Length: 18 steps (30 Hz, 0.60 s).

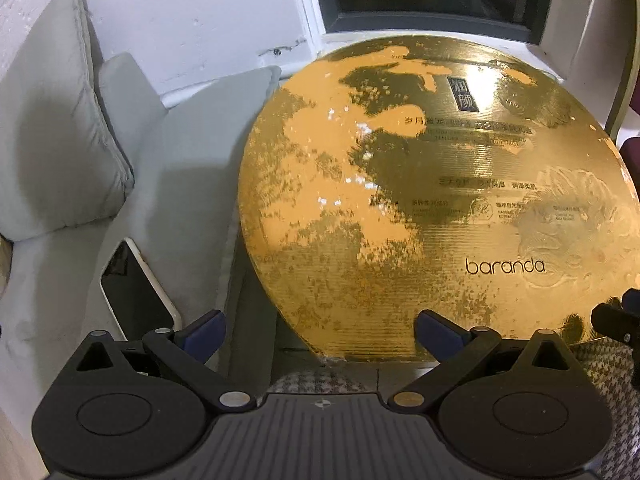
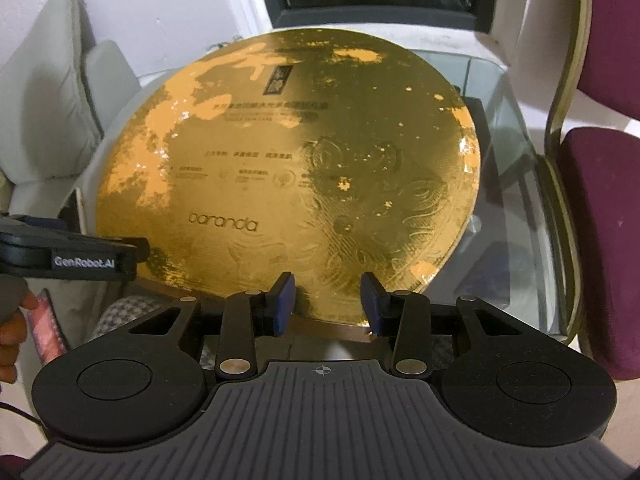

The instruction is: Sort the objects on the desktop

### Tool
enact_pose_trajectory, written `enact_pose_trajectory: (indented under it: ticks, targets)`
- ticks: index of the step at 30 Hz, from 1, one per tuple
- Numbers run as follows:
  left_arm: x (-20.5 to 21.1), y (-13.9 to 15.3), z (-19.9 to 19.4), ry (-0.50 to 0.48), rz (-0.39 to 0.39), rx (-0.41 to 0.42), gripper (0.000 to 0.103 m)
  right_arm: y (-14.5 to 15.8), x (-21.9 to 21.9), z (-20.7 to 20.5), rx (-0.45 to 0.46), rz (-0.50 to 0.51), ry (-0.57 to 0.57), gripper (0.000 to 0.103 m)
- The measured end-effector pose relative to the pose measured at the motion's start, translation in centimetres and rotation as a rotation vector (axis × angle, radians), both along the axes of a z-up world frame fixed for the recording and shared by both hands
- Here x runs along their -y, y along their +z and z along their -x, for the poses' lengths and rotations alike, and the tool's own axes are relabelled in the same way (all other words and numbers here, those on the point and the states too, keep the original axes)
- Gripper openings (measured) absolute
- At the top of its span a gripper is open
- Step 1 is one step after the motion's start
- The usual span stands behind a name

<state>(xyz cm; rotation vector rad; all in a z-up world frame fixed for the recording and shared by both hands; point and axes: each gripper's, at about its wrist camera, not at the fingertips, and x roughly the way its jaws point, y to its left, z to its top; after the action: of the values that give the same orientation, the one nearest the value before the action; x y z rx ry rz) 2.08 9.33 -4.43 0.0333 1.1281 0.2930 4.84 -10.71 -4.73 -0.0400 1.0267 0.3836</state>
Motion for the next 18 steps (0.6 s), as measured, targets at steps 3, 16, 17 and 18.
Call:
enact_pose_trajectory:
  ticks: [3,16,17,18]
  targets:
    - [-0.4,1.1,-0.6,-0.009,-0.011,0.040,0.102,1.2,0.2,-1.5,0.045,0.003,-0.002,0.045]
    - [-6.4,1.2,-8.7,0.179,-0.083,0.132,0.102,1.6,-0.2,-13.1,0.157,-0.083,-0.153,0.056]
    - [-6.8,1.0,-9.1,0.195,-0.087,0.134,0.102,1.4,-0.6,-13.7,0.154,-0.083,-0.149,0.054]
    - [-7.2,0.7,-9.5,0.212,-0.090,0.135,0.102,1.1,-1.1,-14.3,0.151,-0.080,-0.143,0.051]
